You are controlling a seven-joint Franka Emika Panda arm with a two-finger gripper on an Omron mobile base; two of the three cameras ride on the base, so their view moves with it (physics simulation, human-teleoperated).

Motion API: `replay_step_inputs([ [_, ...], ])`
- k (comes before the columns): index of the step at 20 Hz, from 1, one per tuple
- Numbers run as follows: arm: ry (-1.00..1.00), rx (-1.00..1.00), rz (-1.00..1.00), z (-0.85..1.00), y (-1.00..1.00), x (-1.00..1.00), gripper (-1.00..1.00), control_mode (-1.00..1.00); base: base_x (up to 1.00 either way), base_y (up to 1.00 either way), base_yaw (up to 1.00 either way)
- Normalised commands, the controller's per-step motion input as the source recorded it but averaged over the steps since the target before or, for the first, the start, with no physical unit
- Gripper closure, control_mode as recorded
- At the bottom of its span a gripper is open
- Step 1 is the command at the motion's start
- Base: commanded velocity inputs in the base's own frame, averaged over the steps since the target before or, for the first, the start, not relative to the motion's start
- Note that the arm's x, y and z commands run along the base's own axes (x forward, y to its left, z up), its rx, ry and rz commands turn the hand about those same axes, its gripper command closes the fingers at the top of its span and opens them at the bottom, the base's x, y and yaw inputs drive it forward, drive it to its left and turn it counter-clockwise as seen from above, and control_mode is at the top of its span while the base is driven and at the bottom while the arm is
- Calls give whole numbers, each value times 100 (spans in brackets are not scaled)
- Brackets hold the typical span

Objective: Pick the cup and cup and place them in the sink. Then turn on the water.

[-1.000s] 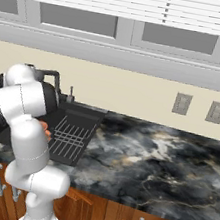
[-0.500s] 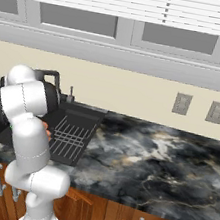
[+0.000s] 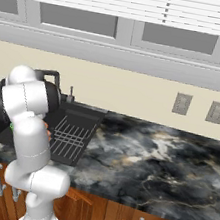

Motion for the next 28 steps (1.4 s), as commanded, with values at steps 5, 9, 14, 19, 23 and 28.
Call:
replay_step_inputs([
  [5,0,0,0,-4,0,0,100,-100,0,0,0],
  [9,0,0,0,0,0,0,100,-100,0,0,0],
  [14,0,0,0,-2,2,0,100,-100,0,0,0],
  [19,0,0,0,-8,2,0,100,-100,0,0,0],
  [23,0,0,0,-30,1,0,100,-100,0,0,0],
  [28,0,0,0,-28,0,0,100,-100,0,0,0],
])
